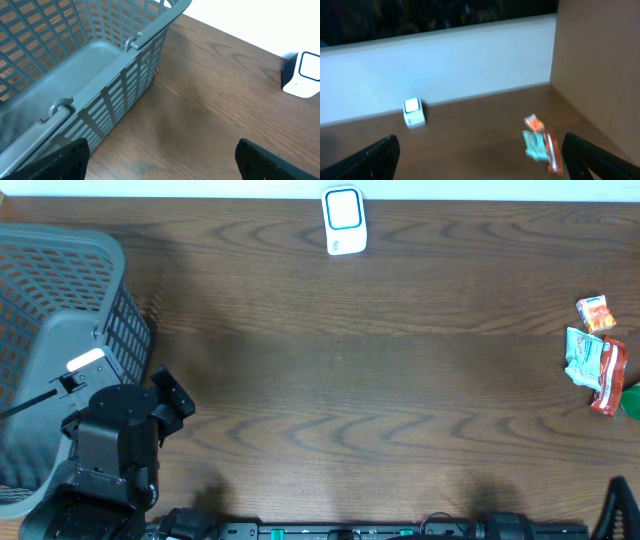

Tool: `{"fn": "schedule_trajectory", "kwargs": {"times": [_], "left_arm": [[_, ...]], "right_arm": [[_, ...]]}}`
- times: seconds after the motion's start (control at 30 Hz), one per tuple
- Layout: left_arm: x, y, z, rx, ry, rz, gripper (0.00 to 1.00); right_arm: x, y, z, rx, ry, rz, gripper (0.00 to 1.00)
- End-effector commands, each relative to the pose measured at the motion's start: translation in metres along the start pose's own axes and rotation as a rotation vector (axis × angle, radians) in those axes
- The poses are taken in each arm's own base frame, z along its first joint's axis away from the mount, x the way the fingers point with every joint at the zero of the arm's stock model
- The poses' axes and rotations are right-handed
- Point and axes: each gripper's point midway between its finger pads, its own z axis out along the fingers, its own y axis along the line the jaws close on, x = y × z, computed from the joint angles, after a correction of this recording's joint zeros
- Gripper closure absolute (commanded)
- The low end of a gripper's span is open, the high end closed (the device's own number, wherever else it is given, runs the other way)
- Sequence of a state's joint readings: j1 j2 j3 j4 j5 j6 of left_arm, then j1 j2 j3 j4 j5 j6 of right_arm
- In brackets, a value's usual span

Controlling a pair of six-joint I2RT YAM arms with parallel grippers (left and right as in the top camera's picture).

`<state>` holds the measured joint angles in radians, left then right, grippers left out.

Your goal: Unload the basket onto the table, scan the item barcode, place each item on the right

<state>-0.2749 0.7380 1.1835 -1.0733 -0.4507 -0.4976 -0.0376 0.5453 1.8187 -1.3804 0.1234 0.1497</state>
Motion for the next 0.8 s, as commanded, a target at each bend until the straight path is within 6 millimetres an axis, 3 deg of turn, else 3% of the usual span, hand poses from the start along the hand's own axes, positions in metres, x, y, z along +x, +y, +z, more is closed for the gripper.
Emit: {"fn": "schedule_trajectory", "kwargs": {"times": [0.0,0.27,0.43,0.53,0.77], "left_arm": [[-0.001,0.003,0.0,-0.015,-0.007,-0.004,0.07],[-0.001,0.003,0.0,-0.015,-0.007,-0.004,0.07],[-0.001,0.003,0.0,-0.015,-0.007,-0.004,0.07],[-0.001,0.003,0.0,-0.015,-0.007,-0.004,0.07],[-0.001,0.003,0.0,-0.015,-0.007,-0.004,0.07]], "right_arm": [[-0.007,0.001,-0.019,-0.032,-0.083,0.019,0.01],[-0.006,-0.004,-0.069,-0.074,-0.275,0.042,0.01],[-0.016,-0.003,-0.079,-0.101,-0.445,0.061,0.01],[-0.018,-0.001,-0.064,-0.113,-0.514,0.069,0.01],[-0.002,0.009,-0.005,-0.144,-0.568,0.069,0.01]]}}
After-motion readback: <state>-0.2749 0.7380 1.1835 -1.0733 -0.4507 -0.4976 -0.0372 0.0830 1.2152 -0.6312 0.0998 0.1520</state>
